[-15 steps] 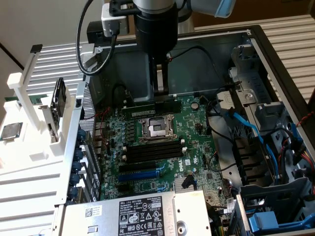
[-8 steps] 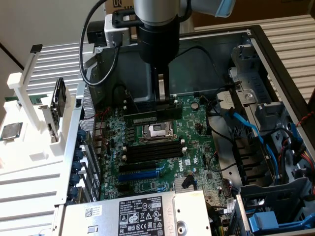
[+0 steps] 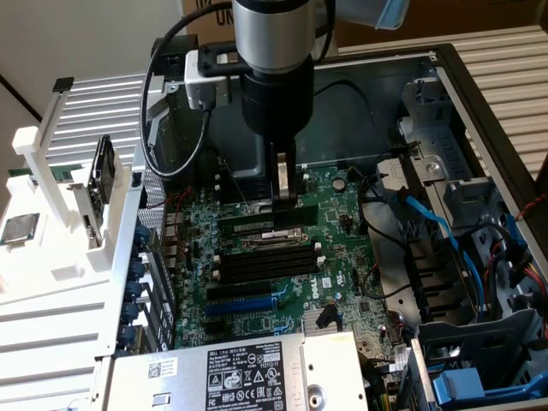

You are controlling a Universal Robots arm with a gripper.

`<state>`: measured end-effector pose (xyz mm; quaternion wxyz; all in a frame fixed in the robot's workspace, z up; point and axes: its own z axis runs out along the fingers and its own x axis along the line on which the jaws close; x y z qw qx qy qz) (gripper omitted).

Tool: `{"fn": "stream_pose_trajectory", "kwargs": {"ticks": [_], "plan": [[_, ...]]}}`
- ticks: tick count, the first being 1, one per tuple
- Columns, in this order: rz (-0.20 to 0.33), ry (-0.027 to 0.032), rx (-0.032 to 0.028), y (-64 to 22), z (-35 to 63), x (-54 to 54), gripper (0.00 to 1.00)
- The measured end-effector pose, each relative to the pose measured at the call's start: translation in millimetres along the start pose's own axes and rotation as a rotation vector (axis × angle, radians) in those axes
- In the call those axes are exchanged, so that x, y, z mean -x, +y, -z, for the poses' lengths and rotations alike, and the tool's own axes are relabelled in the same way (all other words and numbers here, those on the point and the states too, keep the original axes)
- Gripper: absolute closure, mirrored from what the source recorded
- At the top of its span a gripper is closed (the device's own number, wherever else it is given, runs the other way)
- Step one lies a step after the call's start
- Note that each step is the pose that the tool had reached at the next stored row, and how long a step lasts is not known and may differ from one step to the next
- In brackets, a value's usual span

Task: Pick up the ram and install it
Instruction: 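Insert the ram into the slot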

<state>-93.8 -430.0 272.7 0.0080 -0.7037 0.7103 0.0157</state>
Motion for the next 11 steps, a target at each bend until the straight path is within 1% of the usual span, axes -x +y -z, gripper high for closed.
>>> {"fn": "stream_pose_trajectory", "kwargs": {"ticks": [2, 6, 10, 11], "plan": [[0.000, -0.0007, 0.0014, 0.0, -3.4, -3.1, 0.87], [0.000, -0.0041, 0.0043, -0.3, -10.6, -9.9, 0.87], [0.000, -0.0039, 0.0120, -1.4, -17.2, -11.4, 0.87], [0.000, -0.0040, 0.0145, -1.5, -20.8, -11.5, 0.87]]}}
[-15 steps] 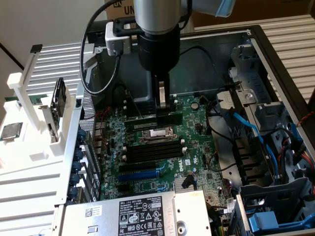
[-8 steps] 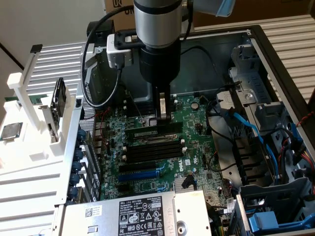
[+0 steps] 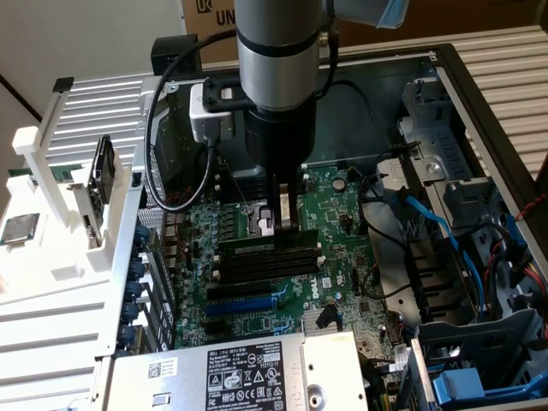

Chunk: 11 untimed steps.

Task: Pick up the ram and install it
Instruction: 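Insert the ram into the slot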

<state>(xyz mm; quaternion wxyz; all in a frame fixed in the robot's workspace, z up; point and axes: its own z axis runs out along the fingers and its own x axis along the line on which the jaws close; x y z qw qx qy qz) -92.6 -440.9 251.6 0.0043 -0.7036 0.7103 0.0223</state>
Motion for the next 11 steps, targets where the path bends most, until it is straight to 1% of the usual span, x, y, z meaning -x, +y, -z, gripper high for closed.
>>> {"fn": "stream_pose_trajectory", "kwargs": {"ticks": [2, 5, 7, 8, 9, 10, 11], "plan": [[0.000, 0.0001, 0.0033, -0.1, -2.8, 0.1, 0.87], [0.002, 0.0002, 0.0152, -0.4, -4.4, 0.2, 0.87], [0.004, 0.0005, 0.0212, -1.5, -4.7, 0.3, 0.87], [0.006, 0.0006, 0.0232, -2.7, -4.8, 0.3, 0.87], [0.007, 0.0005, 0.0239, -4.7, -4.8, 0.3, 0.87], [0.008, 0.0007, 0.0240, -5.7, -4.8, 0.3, 0.87], [0.008, 0.0022, 0.0240, -5.9, -4.9, 0.3, 0.87]]}}
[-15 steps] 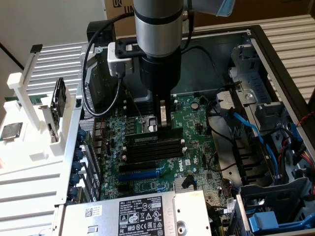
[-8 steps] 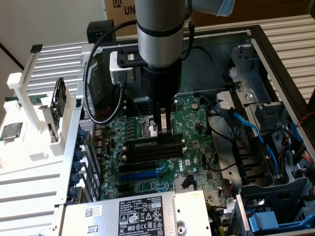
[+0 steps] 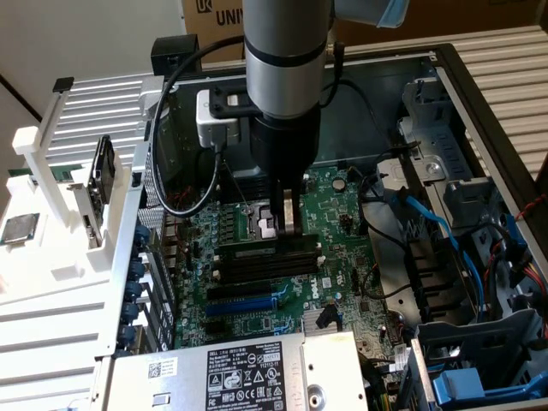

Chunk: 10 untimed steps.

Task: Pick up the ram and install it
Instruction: 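Insert the ram into the slot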

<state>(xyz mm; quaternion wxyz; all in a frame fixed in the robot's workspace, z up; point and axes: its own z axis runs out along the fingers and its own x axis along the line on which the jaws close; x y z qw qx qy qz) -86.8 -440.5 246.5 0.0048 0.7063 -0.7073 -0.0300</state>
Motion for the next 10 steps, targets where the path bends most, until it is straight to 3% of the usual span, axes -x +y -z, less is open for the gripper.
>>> {"fn": "stream_pose_trajectory", "kwargs": {"ticks": [2, 8, 10], "plan": [[0.000, 0.0048, 0.0000, -0.1, -0.2, 0.1, 0.87], [0.000, 0.0082, 0.0001, -0.1, -0.7, 0.1, 0.87], [0.000, 0.0100, -0.0027, 0.5, -1.0, 0.3, 0.87]]}}
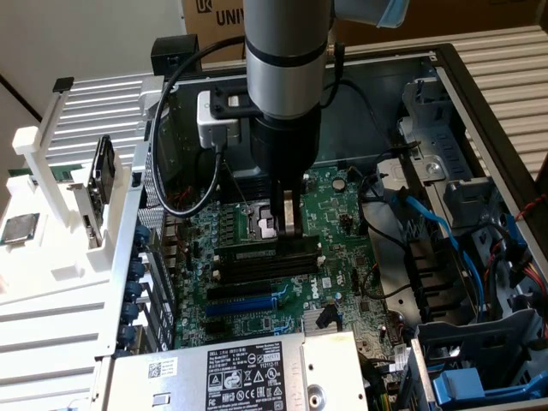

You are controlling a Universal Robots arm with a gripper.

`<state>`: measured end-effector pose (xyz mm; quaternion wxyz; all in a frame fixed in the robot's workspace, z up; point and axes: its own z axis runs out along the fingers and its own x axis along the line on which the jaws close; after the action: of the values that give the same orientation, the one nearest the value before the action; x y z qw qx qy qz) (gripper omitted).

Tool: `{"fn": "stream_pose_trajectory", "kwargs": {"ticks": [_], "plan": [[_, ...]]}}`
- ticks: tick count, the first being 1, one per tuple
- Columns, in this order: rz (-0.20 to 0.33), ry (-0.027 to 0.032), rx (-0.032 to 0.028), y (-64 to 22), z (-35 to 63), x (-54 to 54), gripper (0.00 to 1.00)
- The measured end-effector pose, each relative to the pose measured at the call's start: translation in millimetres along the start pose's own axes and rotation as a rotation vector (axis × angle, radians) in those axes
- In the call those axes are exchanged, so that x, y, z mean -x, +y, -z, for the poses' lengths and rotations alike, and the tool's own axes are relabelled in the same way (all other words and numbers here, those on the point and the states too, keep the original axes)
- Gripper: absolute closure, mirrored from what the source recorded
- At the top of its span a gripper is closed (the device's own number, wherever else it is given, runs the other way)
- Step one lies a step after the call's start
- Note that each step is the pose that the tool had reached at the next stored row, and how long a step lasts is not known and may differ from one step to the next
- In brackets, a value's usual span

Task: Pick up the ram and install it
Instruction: 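Insert the ram into the slot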

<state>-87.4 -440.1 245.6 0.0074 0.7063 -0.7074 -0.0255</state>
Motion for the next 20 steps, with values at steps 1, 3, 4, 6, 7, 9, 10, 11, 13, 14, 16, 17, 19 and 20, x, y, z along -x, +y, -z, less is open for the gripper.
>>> {"fn": "stream_pose_trajectory", "kwargs": {"ticks": [1, 3, 4, 6, 7, 9, 10, 11, 13, 14, 16, 17, 19, 20], "plan": [[0.000, 0.0007, -0.0032, 0.3, -0.2, 0.1, 0.87], [0.000, 0.0014, -0.0161, 1.9, -0.6, 0.3, 0.87], [0.001, 0.0015, -0.0216, 3.0, -1.0, 0.4, 0.87], [0.001, 0.0015, -0.0253, 4.3, -1.9, 0.4, 0.87], [0.001, 0.0016, -0.0269, 4.8, -2.3, 0.4, 0.87], [0.001, 0.0017, -0.0304, 5.7, -3.4, 0.3, 0.87], [0.001, 0.0017, -0.0318, 6.0, -4.0, 0.3, 0.87], [0.001, 0.0018, -0.0325, 6.1, -4.5, 0.3, 0.87], [0.001, 0.0020, -0.0344, 7.0, -5.6, 0.4, 0.87], [0.001, 0.0022, -0.0351, 7.5, -6.0, 0.4, 0.87], [0.001, 0.0026, -0.0356, 8.1, -6.3, 0.4, 0.87], [0.001, 0.0027, -0.0359, 8.0, -6.5, 0.4, 0.87], [0.001, 0.0028, -0.0365, 8.0, -7.1, 0.5, 0.87], [0.001, 0.0031, -0.0365, 8.1, -7.3, 0.5, 0.87]]}}
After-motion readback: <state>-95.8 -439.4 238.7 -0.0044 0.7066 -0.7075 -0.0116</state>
